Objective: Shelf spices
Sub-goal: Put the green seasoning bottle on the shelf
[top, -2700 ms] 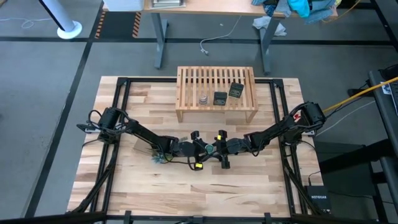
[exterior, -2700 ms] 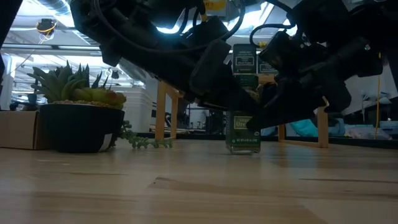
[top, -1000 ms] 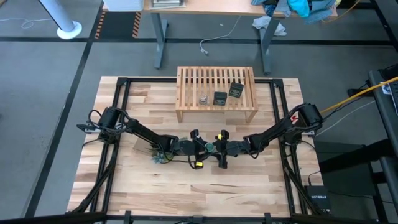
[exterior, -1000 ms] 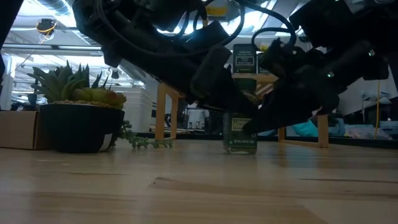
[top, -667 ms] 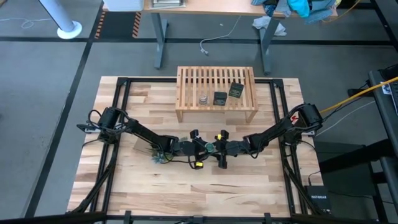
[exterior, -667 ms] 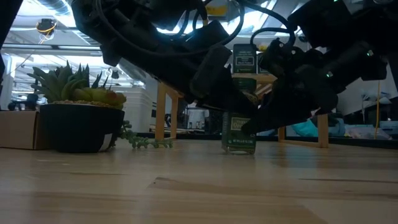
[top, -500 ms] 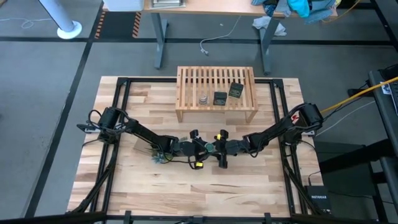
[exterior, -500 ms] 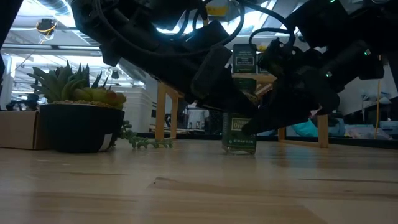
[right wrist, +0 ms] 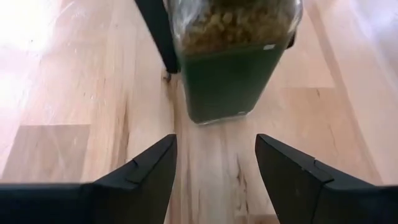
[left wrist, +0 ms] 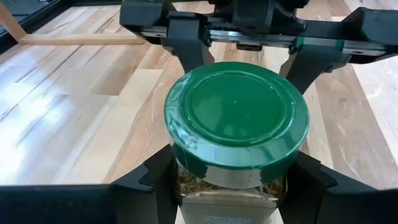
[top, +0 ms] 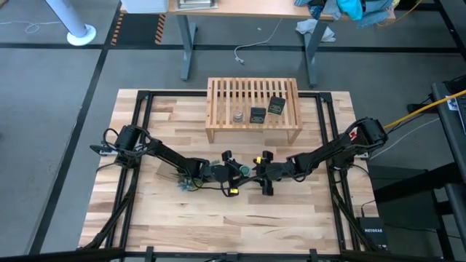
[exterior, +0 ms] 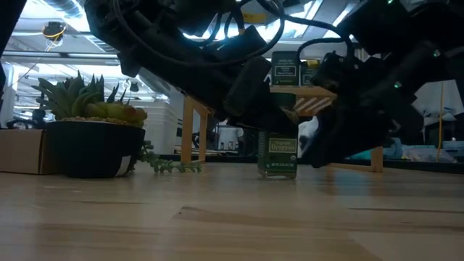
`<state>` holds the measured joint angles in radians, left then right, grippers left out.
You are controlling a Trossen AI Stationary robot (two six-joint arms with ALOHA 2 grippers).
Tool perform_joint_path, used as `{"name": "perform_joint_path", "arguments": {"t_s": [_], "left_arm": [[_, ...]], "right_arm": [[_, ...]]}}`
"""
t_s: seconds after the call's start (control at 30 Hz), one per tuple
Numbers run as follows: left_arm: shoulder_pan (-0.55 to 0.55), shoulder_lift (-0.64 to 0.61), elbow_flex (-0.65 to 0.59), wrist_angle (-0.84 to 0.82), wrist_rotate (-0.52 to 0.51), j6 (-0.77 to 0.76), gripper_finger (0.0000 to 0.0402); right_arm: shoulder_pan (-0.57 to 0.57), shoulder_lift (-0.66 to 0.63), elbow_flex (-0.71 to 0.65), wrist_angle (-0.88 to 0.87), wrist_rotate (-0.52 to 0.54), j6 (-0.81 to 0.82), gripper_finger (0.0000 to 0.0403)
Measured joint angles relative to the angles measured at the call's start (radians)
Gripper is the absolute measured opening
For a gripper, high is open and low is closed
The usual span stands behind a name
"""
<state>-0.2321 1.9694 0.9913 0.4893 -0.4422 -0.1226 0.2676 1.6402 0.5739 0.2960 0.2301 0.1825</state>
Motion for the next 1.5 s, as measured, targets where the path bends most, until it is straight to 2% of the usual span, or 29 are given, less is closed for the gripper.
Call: {"name": "perform_joint_path", "arguments": {"t_s": [0.2, 0.37, 0.63, 0.9, 1.03, 1.2, 1.5], "left_arm": [[-0.011, -0.01, -0.002, -0.001, -0.06, 0.051, 0.0185], [-0.025, -0.074, -0.003, -0.023, -0.125, 0.106, 0.0185], [-0.035, -0.23, -0.003, -0.182, -0.214, 0.156, 0.0185], [0.008, -0.425, -0.002, -0.255, -0.223, 0.291, 0.0185], [0.069, -0.522, -0.002, -0.295, -0.167, 0.327, 0.0185], [0.183, -0.619, -0.002, -0.375, -0.003, 0.311, 0.0185], [0.394, -0.671, -0.002, -0.461, 0.273, 0.328, 0.0185]], "right_arm": [[0.0, 0.0, 0.001, -0.065, -0.005, 0.028, 0.0222], [0.0, -0.002, 0.005, -0.141, -0.011, 0.078, 0.0222], [0.0, -0.004, 0.005, -0.159, -0.025, 0.078, 0.0222], [0.0, -0.004, 0.004, -0.158, -0.025, 0.075, 0.0223], [0.0, -0.003, 0.002, -0.145, -0.029, 0.074, 0.0223], [0.0, -0.002, 0.001, -0.129, -0.032, 0.067, 0.0223], [0.0, -0.002, 0.001, -0.121, -0.037, 0.053, 0.0223]]}}
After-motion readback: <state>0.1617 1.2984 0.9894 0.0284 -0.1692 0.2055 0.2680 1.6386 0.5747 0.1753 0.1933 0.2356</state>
